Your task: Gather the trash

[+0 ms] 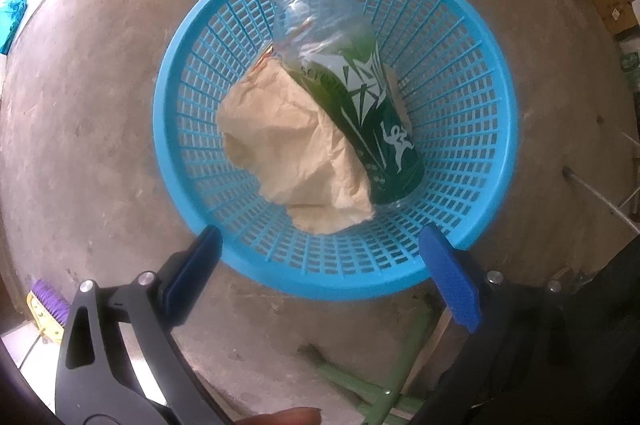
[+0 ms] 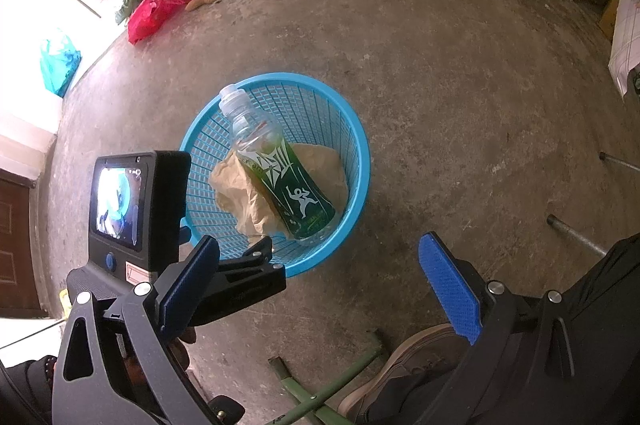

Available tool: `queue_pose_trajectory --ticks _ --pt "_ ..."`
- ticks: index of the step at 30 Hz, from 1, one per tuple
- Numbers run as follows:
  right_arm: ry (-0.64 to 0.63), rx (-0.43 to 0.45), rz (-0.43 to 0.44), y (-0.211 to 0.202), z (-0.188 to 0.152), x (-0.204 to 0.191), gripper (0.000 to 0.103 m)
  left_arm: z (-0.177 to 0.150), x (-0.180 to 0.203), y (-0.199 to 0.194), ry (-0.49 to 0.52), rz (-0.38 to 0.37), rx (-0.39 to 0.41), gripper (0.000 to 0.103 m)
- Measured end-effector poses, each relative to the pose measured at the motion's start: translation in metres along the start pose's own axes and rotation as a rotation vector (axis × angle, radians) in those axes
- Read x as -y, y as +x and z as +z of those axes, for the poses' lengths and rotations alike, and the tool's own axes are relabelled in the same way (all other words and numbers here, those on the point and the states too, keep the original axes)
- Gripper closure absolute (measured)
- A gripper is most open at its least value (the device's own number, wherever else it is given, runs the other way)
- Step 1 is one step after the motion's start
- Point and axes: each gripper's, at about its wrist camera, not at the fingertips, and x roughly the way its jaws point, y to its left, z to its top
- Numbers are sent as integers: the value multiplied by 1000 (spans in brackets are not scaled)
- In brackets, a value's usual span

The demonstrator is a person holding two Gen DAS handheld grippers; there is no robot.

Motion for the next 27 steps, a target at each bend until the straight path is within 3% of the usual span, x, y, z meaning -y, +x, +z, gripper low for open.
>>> queue_pose_trajectory --ticks 27 --pt "-2 -12 -14 3 -3 -2 6 14 4 12 -17 -46 61 8"
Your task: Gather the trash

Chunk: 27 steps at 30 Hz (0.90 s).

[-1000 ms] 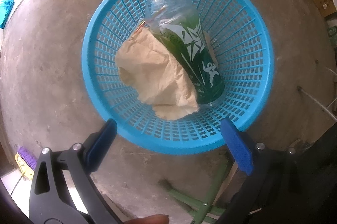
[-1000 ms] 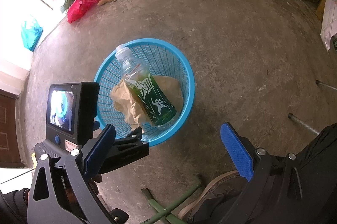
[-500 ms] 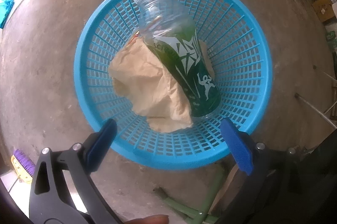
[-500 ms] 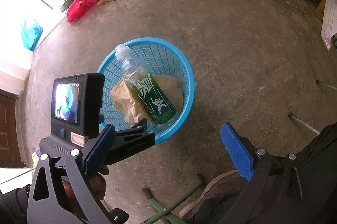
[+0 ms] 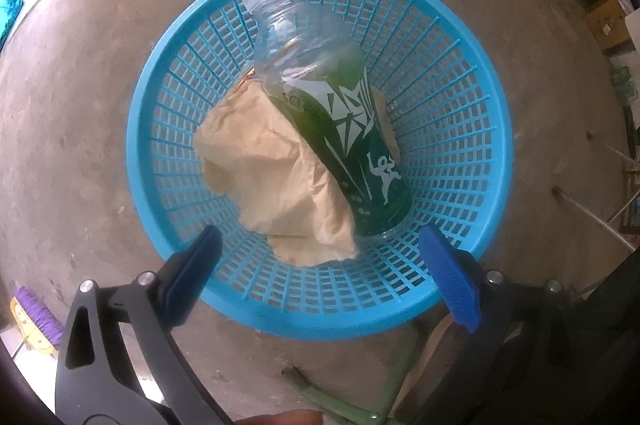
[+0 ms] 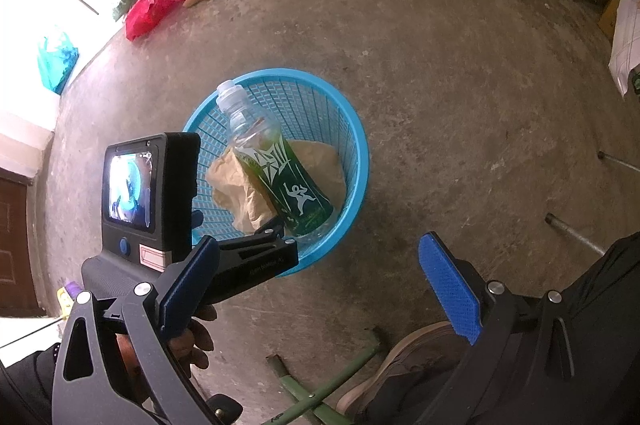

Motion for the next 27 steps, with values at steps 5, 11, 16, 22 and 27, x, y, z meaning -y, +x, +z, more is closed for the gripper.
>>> queue_pose_trajectory --ticks 5,11,16,22,27 --pt "-5 -2 -6 -1 1 -3 6 1 -5 0 -10 17 6 8" --pt "-4 -3 -5 -1 2 -3 6 2 -6 5 -17 18 10 8" --pt "-6 -5 -6 0 2 -2 6 -1 -8 0 -23 68 47 8" --pt "-7 -4 -6 0 1 -2 6 -1 -6 -6 -10 84 75 8" --pt "-7 -5 -4 1 2 -2 6 1 -6 -1 -30 49 25 8"
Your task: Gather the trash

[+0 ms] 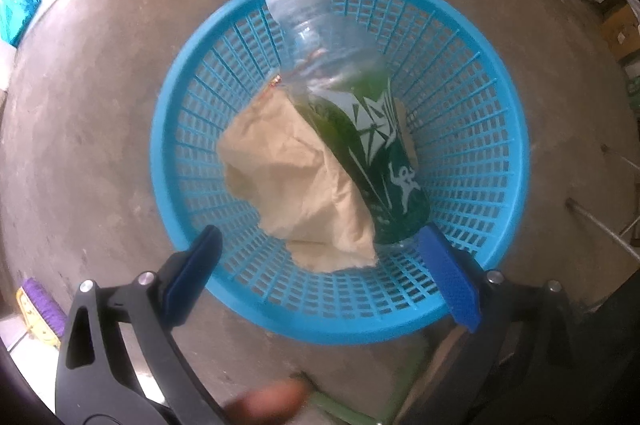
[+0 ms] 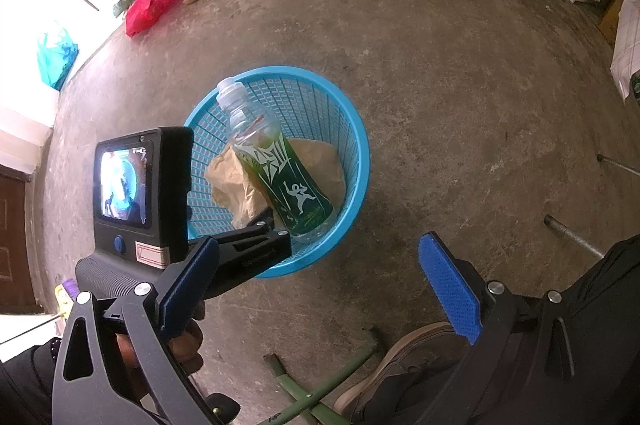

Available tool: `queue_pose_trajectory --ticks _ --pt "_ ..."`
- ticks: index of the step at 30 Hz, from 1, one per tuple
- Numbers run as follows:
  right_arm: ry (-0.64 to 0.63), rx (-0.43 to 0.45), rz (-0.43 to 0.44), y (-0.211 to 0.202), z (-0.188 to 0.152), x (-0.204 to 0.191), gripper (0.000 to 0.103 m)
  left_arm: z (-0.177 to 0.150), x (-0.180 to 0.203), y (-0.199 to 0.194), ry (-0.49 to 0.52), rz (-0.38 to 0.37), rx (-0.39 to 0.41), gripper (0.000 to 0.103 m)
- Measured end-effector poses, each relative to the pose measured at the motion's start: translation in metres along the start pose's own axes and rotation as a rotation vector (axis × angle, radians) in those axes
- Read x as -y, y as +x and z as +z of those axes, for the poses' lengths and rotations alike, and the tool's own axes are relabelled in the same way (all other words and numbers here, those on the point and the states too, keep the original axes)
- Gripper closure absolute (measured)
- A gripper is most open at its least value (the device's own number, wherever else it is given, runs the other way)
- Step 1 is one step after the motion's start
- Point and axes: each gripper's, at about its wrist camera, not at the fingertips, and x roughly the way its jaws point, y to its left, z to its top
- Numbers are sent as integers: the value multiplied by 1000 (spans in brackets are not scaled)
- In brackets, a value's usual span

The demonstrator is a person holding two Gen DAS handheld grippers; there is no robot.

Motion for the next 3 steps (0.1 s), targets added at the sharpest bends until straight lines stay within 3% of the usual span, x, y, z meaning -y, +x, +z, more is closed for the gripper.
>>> queue_pose_trajectory --ticks 3 --pt "1 0 -1 0 0 0 6 -2 2 2 2 -33 -9 8"
